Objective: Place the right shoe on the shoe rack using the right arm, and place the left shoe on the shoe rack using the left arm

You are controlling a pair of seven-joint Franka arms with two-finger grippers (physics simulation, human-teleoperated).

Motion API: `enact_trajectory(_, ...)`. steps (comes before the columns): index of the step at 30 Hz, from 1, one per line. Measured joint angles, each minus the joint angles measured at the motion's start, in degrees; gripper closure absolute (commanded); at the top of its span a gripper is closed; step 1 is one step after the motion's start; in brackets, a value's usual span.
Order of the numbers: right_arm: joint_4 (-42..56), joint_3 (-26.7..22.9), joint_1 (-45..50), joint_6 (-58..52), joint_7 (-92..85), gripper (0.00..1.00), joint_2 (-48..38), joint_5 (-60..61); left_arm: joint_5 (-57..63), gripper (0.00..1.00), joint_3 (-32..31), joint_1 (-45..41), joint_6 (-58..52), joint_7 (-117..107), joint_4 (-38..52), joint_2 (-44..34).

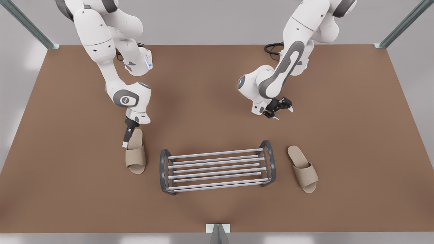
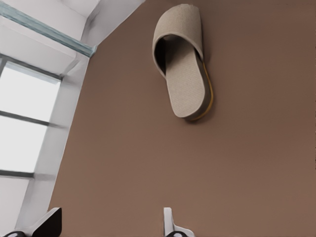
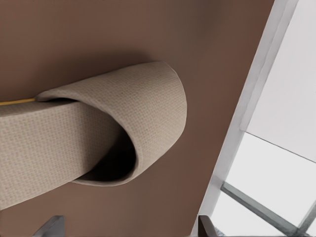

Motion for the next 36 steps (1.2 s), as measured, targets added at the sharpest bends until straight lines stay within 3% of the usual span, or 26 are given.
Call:
enact_trajectory(7,0.1,0.0,0.7,-0.7,20.8,0.00,2.0,-3.9,33.9,0.00,12.4,0.3,29.6,-24.6,-1.5,2.8)
enact_trajectory(13,-0.1,-0.1,1.6,-3.4,32.8,0.00,2.4,-13.5,45.5,0.00,18.3,0.5,41.0,-41.3,-2.5,5.3)
enact_trajectory(20,0.9,-0.4,1.8,-8.2,39.9,0.00,4.9,-20.3,48.8,0.00,22.1,0.7,44.7,-54.8,0.5,9.1)
enact_trajectory(35,9.4,-0.7,0.3,-10.1,48.1,0.00,12.1,-22.8,54.5,0.00,25.2,0.5,39.3,-69.7,12.3,17.8)
enact_trajectory(36,9.4,-0.7,0.1,-10.1,48.4,0.14,12.1,-22.8,54.5,0.00,25.2,0.5,39.0,-70.2,13.0,18.2)
